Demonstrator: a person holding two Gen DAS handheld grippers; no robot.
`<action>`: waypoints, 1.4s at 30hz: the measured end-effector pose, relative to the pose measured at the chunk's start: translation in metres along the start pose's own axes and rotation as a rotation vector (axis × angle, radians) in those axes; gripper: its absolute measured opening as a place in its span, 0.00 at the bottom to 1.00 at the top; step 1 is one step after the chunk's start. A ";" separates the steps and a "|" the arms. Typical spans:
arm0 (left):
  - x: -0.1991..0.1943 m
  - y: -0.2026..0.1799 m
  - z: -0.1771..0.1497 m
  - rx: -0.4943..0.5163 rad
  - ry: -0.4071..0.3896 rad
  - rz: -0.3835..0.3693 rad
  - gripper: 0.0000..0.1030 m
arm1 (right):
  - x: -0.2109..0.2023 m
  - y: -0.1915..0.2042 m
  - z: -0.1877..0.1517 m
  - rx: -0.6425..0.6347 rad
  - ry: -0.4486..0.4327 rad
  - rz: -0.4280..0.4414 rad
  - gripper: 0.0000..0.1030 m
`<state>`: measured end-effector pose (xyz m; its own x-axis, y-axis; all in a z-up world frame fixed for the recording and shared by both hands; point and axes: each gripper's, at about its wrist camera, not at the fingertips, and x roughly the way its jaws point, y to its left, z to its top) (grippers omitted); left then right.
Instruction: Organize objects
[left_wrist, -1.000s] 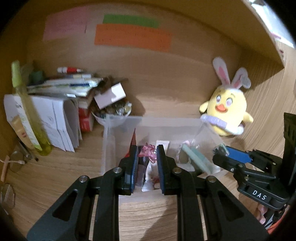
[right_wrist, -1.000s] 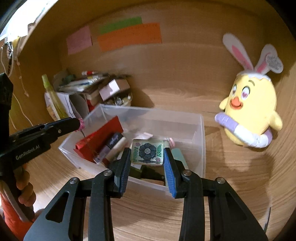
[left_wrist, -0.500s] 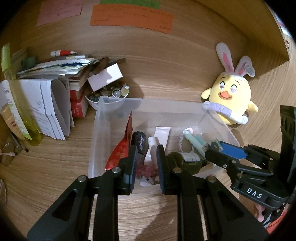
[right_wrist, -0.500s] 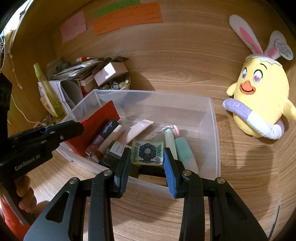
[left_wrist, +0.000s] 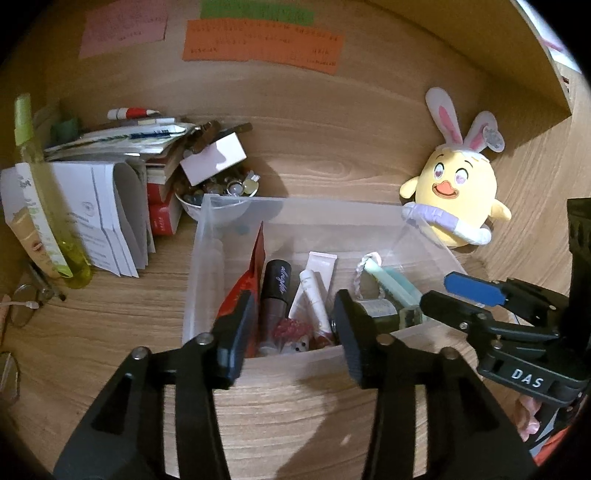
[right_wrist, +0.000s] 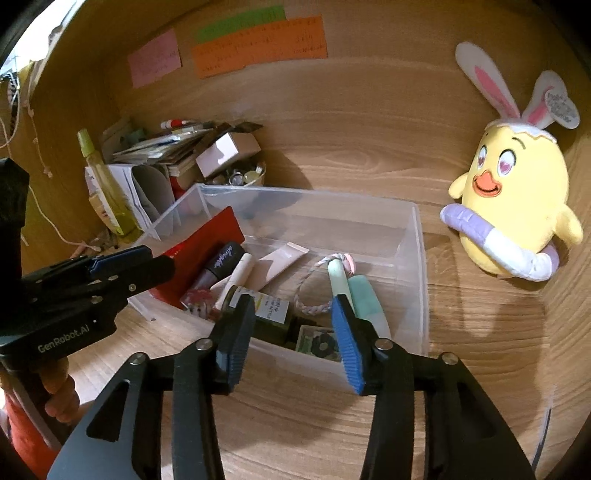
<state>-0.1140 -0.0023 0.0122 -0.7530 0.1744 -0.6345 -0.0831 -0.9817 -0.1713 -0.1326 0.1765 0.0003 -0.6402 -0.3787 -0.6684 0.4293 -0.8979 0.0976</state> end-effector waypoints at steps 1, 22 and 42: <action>-0.003 -0.001 -0.001 -0.001 -0.008 0.007 0.51 | -0.004 0.001 0.000 -0.002 -0.005 0.002 0.45; -0.045 -0.011 -0.027 0.040 -0.063 0.066 0.65 | -0.055 0.007 -0.027 -0.047 -0.097 -0.012 0.79; -0.051 -0.013 -0.044 0.025 -0.057 0.076 0.76 | -0.052 0.013 -0.041 -0.062 -0.075 -0.018 0.81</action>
<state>-0.0460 0.0044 0.0137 -0.7937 0.0951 -0.6008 -0.0395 -0.9937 -0.1050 -0.0677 0.1933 0.0059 -0.6930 -0.3800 -0.6126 0.4541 -0.8901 0.0385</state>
